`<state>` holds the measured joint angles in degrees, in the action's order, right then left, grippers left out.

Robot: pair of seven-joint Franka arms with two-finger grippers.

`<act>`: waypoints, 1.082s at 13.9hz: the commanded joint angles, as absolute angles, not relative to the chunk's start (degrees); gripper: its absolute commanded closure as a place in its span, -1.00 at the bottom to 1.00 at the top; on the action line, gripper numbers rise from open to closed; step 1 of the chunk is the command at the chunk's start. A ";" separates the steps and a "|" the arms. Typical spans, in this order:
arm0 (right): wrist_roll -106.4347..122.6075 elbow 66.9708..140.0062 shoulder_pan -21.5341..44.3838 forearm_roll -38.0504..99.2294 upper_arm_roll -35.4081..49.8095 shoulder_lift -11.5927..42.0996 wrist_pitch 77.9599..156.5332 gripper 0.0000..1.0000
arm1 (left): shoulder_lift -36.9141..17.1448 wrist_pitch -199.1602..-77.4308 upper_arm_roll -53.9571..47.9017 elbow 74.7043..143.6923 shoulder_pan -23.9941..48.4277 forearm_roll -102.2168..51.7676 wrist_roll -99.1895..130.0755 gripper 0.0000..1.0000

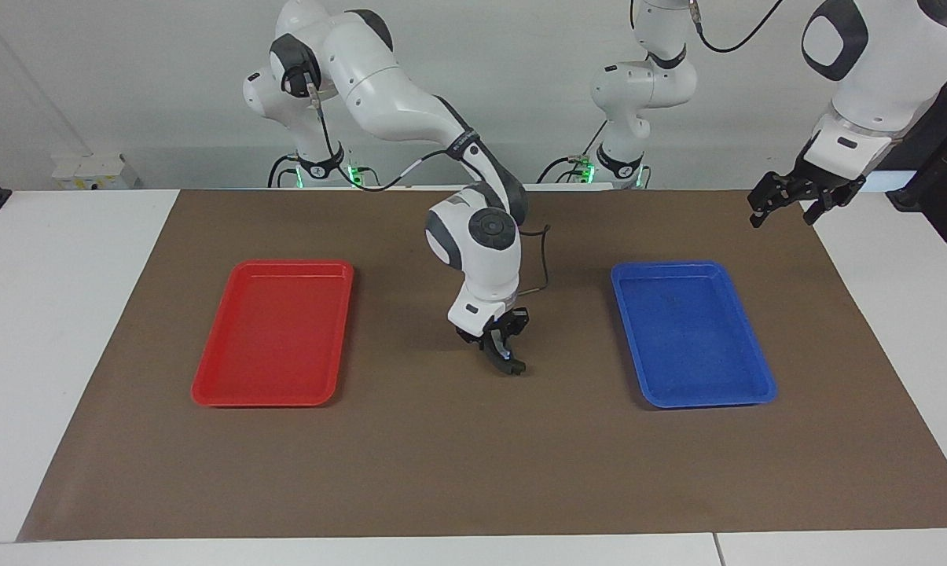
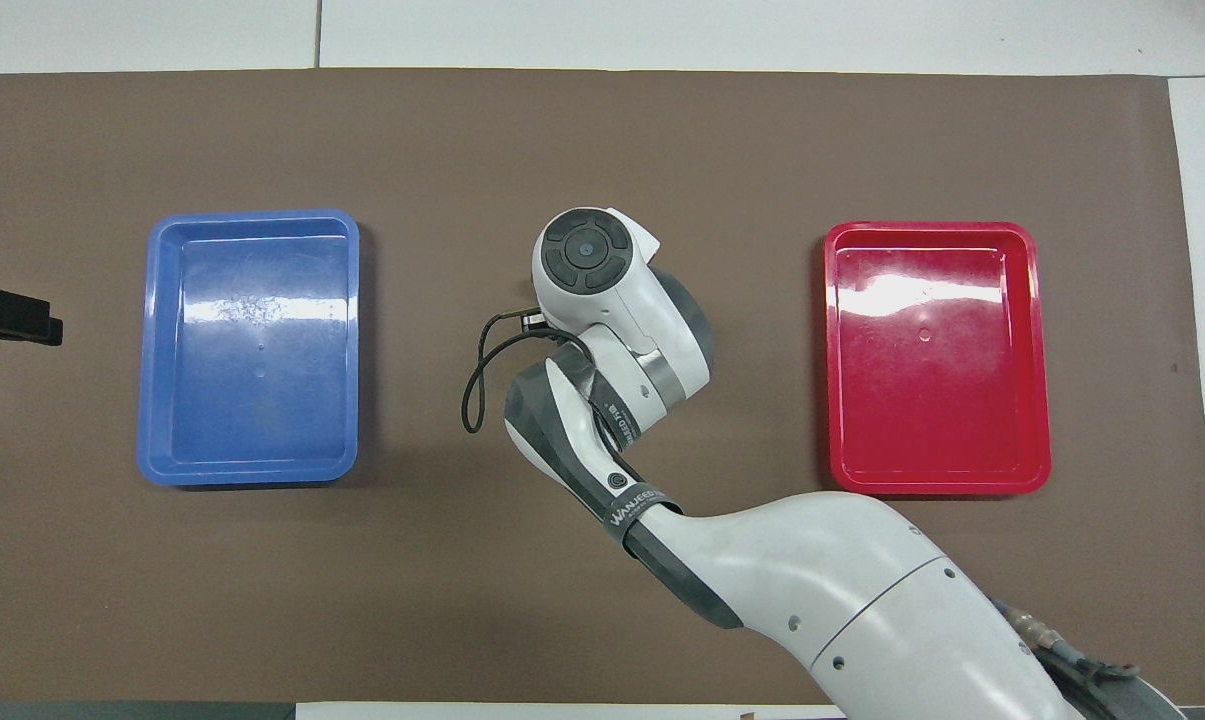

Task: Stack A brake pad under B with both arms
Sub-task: 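Lower the brake shoe onto the pad and open the right gripper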

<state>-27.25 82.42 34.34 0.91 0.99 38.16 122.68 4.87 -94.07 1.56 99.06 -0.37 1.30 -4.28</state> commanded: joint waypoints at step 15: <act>-27.16 83.31 34.28 1.32 1.23 38.67 124.79 -0.71 | 3.16 -87.62 1.14 94.74 0.00 -0.35 -4.31 -0.99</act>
